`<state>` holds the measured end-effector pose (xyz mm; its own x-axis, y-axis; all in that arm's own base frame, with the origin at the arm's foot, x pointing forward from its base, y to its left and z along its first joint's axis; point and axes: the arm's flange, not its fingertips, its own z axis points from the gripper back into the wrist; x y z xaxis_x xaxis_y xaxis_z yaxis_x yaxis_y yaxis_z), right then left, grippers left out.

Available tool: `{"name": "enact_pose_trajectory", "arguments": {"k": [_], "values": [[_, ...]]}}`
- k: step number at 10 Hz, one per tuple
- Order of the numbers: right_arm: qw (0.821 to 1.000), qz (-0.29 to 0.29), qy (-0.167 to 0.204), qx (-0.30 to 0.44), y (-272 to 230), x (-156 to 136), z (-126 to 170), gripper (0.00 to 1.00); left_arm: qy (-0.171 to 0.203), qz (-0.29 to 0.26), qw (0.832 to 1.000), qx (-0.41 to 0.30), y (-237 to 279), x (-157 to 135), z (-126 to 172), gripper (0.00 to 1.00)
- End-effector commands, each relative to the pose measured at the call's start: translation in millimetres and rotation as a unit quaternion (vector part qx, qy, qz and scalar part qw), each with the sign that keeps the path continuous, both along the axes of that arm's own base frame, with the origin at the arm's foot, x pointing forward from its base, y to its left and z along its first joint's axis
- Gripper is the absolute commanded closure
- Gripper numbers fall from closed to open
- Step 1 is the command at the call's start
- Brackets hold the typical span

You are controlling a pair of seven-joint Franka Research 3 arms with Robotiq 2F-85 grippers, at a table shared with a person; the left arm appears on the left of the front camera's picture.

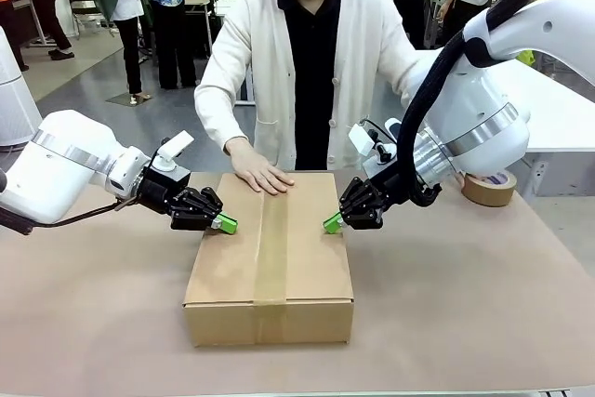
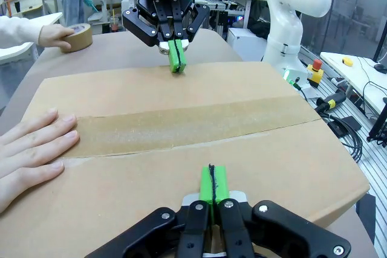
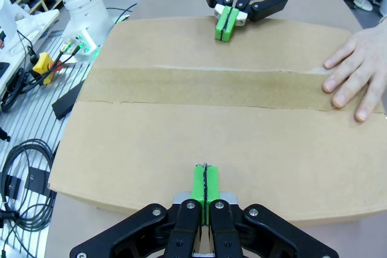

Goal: Wrap the clocks to prevent damage.
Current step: After the human seals the box with tape, release both hands from the side flaps of the Package Box.

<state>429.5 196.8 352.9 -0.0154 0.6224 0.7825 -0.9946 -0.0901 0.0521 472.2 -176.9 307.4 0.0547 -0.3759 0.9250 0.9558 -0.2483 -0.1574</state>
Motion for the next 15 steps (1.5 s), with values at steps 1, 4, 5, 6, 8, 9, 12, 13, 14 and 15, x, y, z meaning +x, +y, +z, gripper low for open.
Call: {"name": "enact_pose_trajectory", "arguments": {"k": [1, 4, 5, 6, 8, 9, 12, 13, 14, 15], "values": [[1.000, -0.003, -0.001, -0.005, 0.1, -1.3, -3.5, 0.99, -0.002, 0.001, 1.000, 0.004, -0.6, -0.9, -3.8, 0.99], [1.000, -0.003, -0.001, -0.005, 0.1, -1.3, -3.5, 0.99, -0.002, 0.001, 1.000, 0.004, -0.6, -0.9, -3.8, 0.99], [1.000, -0.003, -0.001, -0.005, 0.1, -1.3, -3.5, 0.99, -0.002, 0.001, 1.000, 0.004, -0.6, -0.9, -3.8, 0.99], [1.000, -0.003, -0.001, -0.005, 0.1, -1.3, -3.5, 0.99, -0.002, 0.001, 1.000, 0.004, -0.6, -0.9, -3.8, 0.99], [1.000, -0.003, -0.001, -0.005, 0.1, -1.3, -3.5, 0.99, -0.002, 0.001, 1.000, 0.004, -0.6, -0.9, -3.8, 0.99], [1.000, 0.000, 0.000, 0.000, 0.0, 0.0, 0.0, 0.99, 0.000, 0.000, 1.000, 0.000, -0.1, 0.0, 0.1, 0.99], [0.997, 0.047, 0.008, -0.062, 8.4, -18.2, 82.7, 0.99, -0.016, 0.007, 0.995, 0.095, 15.5, -11.7, 89.3, 0.99], [0.995, 0.043, 0.006, -0.086, 3.1, -26.8, 117.7, 0.99, -0.015, 0.007, 0.993, 0.115, 27.4, -18.9, 123.7, 0.91], [0.993, 0.019, 0.004, -0.115, -6.8, -38.3, 156.9, 0.84, -0.011, 0.010, 0.993, 0.114, 42.6, -28.9, 162.2, 0.39], [0.993, 0.004, -0.006, -0.118, -14.2, -46.4, 181.7, 0.59, -0.009, 0.012, 0.994, 0.104, 51.8, -37.7, 182.0, 0.31]]}}
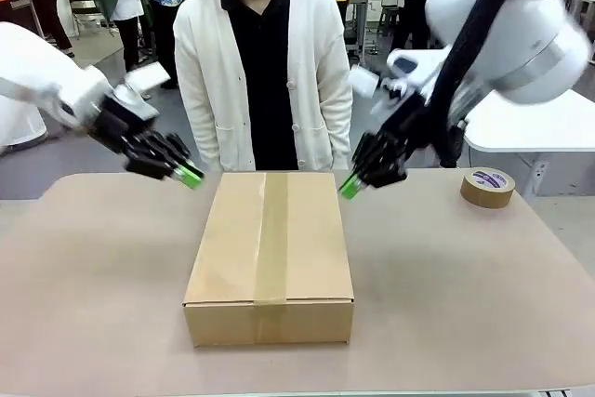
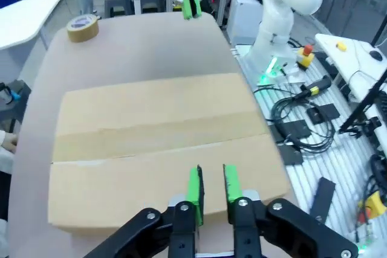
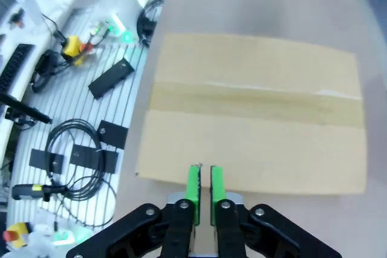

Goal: Wrap the clocks to prevent damage.
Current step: After the human seals the box with tape, release both hands from the side flaps of the Package Box.

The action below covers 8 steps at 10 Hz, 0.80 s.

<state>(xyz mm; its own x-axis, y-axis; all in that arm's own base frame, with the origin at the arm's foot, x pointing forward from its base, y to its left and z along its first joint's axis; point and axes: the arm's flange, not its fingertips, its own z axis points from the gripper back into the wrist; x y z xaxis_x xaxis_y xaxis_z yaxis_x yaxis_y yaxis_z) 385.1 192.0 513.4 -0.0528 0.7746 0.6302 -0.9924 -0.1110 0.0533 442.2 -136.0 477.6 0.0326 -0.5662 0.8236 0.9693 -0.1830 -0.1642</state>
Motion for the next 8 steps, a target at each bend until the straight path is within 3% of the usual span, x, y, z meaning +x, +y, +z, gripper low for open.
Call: {"name": "enact_pose_trajectory", "arguments": {"k": [1, 4, 8], "values": [[0.999, -0.039, -0.022, 0.001, -22.5, -14.7, 57.2, 0.59, -0.001, 0.007, 1.000, -0.022, 25.7, -18.2, 39.3, 0.00], [0.996, -0.057, -0.066, 0.009, -54.2, -57.4, 116.2, 0.59, -0.019, 0.015, 0.999, -0.031, 68.3, -59.9, 89.1, 0.00], [0.993, -0.092, -0.076, -0.012, -92.7, -88.0, 132.3, 0.59, -0.031, 0.071, 0.996, -0.050, 122.1, -97.1, 116.7, 0.00]]}}
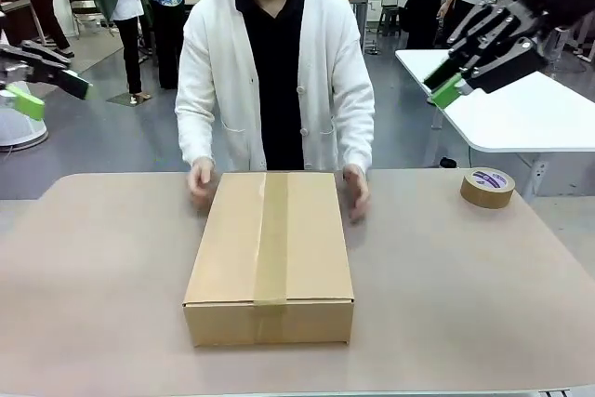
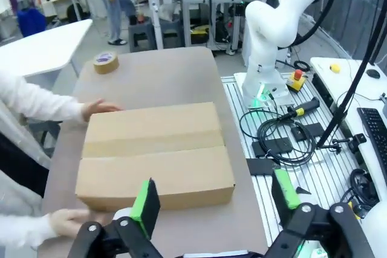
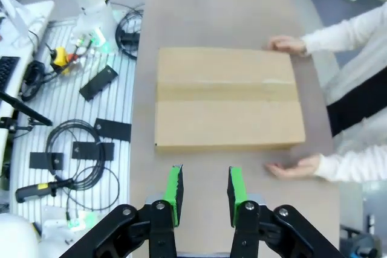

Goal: Wrap the clocks to prevent damage.
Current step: After the human seals the box with tape, release both hands from the side flaps of the Package Box.

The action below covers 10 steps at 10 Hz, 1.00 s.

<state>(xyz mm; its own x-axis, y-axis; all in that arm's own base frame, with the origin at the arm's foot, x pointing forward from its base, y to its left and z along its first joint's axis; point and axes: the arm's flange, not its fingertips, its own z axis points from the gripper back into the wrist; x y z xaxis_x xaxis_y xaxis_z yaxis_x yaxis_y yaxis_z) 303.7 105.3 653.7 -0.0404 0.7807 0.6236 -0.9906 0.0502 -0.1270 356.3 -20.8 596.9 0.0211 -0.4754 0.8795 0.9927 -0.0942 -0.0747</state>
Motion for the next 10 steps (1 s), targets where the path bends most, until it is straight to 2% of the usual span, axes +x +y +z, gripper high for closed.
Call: {"name": "enact_pose_trajectory", "arguments": {"k": [1, 3, 4, 10], "values": [[1.000, -0.022, 0.011, -0.005, -16.0, -9.0, -10.1, 0.59, 0.001, 0.033, 0.999, -0.009, 18.4, -17.1, -1.1, 0.00], [0.999, -0.034, -0.016, 0.016, -25.3, 0.9, -26.7, 0.59, -0.007, 0.041, 0.999, -0.006, 20.7, -15.0, -13.8, 0.00], [1.000, -0.014, 0.003, 0.003, -17.1, -5.2, -7.0, 0.59, -0.005, 0.029, 1.000, -0.010, 23.5, -12.4, 0.9, 0.00], [1.000, -0.014, 0.003, 0.003, -17.1, -5.2, -7.0, 0.59, -0.005, 0.029, 1.000, -0.010, 23.5, -12.4, 0.9, 0.00]]}}
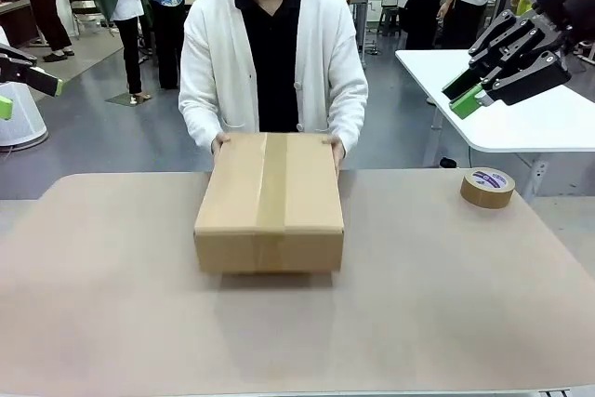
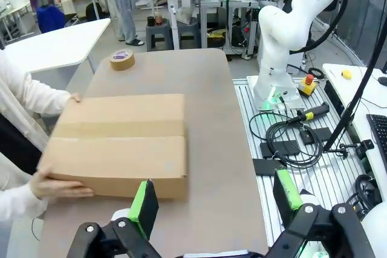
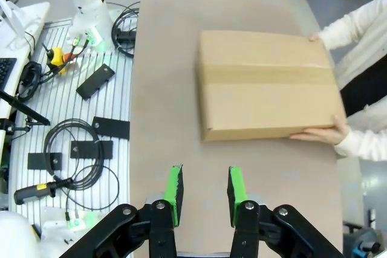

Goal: Wrap the clocks to prevent damage.
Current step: After the human seals the box with tape, release both hands from the side flaps of the Package Box.

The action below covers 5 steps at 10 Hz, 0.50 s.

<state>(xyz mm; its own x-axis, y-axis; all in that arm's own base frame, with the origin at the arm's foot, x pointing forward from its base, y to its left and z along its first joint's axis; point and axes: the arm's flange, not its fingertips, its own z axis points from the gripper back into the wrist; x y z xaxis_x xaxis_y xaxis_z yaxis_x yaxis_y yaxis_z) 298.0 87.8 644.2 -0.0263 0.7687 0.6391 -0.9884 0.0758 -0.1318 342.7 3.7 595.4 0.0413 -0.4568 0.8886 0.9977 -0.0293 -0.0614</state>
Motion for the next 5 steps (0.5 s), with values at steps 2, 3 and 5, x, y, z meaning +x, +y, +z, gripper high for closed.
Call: {"name": "enact_pose_trajectory", "arguments": {"k": [2, 3, 5], "values": [[1.000, -0.002, 0.006, -0.007, 0.4, 0.5, 2.4, 0.59, 0.001, -0.004, 1.000, -0.001, -1.0, 1.2, 2.3, 0.00], [1.000, -0.002, 0.006, -0.007, 0.4, 0.5, 2.4, 0.59, 0.001, -0.004, 1.000, -0.001, -1.0, 1.2, 2.3, 0.00], [1.000, 0.000, 0.000, 0.000, 0.0, 0.0, 0.0, 0.15, -0.008, 0.020, 0.999, 0.040, 1.0, 2.9, 16.3, 0.00]]}}
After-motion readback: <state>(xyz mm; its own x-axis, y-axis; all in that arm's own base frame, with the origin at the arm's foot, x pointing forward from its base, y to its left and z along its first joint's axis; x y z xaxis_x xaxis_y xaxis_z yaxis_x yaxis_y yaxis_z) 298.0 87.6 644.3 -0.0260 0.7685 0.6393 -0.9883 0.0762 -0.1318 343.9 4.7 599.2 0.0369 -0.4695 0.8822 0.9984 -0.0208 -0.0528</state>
